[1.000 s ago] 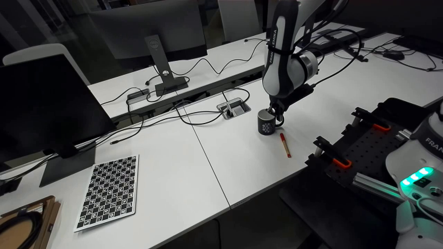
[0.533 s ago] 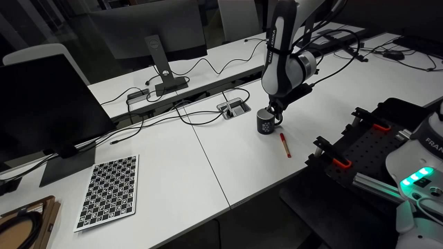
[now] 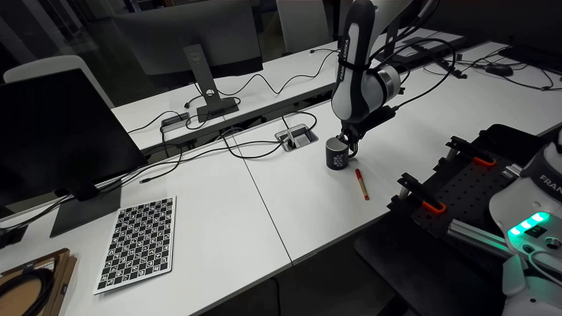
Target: Rotate the black cup counterclockwise so that the handle is on the right side
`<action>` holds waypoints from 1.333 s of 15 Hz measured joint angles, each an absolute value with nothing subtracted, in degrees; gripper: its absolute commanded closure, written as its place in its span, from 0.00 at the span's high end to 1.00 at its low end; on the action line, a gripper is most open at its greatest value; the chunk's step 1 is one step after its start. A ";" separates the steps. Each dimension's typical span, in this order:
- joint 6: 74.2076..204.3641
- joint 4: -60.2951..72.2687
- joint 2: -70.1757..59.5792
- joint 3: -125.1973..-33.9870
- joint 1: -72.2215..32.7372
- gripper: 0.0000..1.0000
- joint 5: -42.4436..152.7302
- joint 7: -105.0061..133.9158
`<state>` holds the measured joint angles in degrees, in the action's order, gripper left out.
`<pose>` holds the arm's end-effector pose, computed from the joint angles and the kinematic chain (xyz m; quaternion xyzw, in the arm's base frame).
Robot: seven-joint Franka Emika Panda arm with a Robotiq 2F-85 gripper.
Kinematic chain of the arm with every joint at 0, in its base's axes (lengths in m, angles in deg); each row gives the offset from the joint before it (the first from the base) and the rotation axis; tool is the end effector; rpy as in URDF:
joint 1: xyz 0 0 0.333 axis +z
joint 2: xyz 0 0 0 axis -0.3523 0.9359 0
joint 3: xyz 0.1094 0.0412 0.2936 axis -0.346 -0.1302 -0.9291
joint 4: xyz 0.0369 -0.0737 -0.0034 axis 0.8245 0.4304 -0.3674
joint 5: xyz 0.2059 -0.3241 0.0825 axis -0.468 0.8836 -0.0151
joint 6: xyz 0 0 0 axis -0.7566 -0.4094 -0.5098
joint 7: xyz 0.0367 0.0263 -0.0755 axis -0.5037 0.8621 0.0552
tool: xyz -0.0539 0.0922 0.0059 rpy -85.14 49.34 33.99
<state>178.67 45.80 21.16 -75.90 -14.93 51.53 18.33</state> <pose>0.4771 -0.0281 0.0275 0.9958 -0.0794 -0.0044 0.0452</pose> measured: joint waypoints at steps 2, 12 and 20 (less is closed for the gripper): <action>178.67 45.53 21.32 -75.68 -14.97 0.00 51.52 18.50; 178.93 44.55 21.21 -73.14 -13.56 0.00 51.51 18.75; 178.87 45.25 20.08 -64.20 -5.13 0.56 51.57 21.22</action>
<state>178.87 45.25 20.08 -64.20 -5.13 51.57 21.22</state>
